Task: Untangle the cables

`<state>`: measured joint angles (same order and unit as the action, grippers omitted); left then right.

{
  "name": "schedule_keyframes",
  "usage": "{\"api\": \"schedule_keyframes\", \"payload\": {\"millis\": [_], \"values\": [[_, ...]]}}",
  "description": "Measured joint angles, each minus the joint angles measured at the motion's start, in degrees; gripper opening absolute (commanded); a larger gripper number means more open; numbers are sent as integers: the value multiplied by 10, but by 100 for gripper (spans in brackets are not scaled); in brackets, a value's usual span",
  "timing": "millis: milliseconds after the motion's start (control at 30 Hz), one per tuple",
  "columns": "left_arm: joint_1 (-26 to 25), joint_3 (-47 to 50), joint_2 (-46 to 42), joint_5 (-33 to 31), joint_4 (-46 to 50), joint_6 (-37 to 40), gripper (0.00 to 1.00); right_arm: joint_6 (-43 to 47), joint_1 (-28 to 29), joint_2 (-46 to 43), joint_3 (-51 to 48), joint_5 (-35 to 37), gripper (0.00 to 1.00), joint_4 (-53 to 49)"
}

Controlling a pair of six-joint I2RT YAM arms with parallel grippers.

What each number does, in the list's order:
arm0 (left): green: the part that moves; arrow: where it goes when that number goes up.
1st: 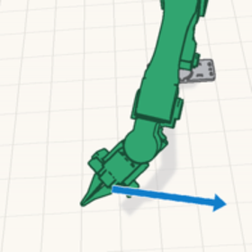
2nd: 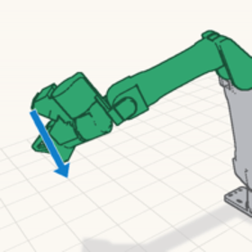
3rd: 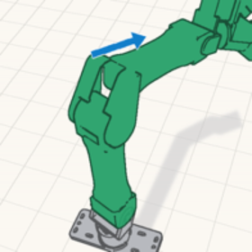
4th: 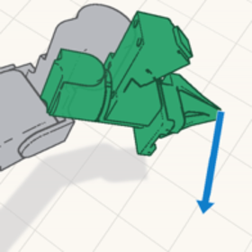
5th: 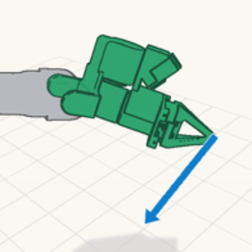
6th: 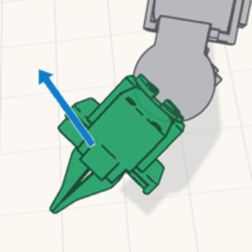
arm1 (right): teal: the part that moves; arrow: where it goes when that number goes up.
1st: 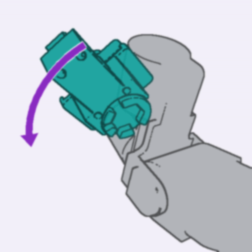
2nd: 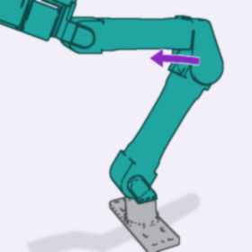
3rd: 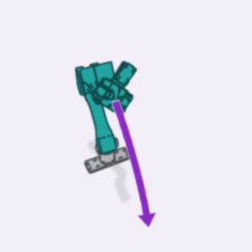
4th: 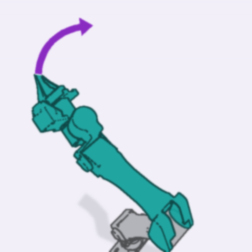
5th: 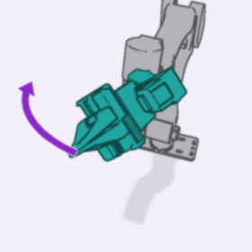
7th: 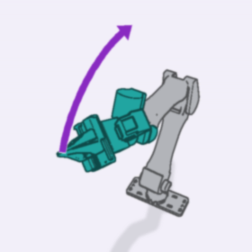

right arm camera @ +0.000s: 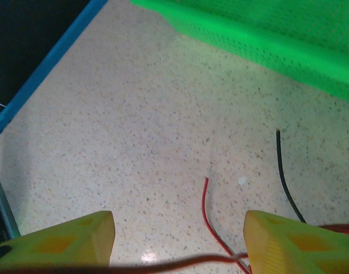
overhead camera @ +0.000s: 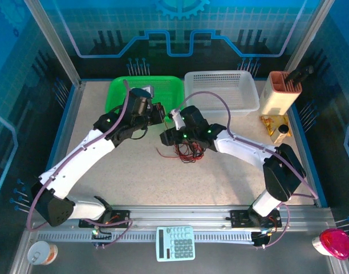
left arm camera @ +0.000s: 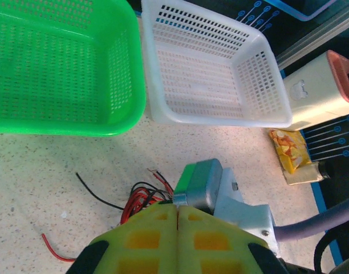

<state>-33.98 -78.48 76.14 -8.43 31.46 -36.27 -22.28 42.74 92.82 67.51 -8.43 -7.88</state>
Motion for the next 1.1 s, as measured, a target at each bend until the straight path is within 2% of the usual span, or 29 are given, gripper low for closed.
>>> {"api": "schedule_keyframes", "payload": {"millis": [100,167,333,433,533,633,767,867,1100], "values": [[-5,-2,-1,4,0,-7,0,1,0,0,21,-1,57,-1],[-8,-5,-1,5,2,-11,0,2,0,0,39,-2,48,-2],[-11,-28,-2,7,5,-13,0,2,-1,0,75,-7,0,-7],[-11,-43,-5,7,12,-13,0,2,-1,-2,90,-15,0,-11],[-12,-56,-8,8,14,-10,27,2,-1,-13,96,-21,0,-17],[-12,-66,-14,3,17,-8,61,3,-5,-33,110,-21,0,-35],[-12,-68,-32,-15,17,4,88,3,-8,-58,149,-18,0,-62],[-12,-66,-47,-40,13,12,97,5,-9,-73,177,-17,0,-79],[14,13,-104,-79,-1,17,99,7,-26,-86,235,-17,0,-102]]}}
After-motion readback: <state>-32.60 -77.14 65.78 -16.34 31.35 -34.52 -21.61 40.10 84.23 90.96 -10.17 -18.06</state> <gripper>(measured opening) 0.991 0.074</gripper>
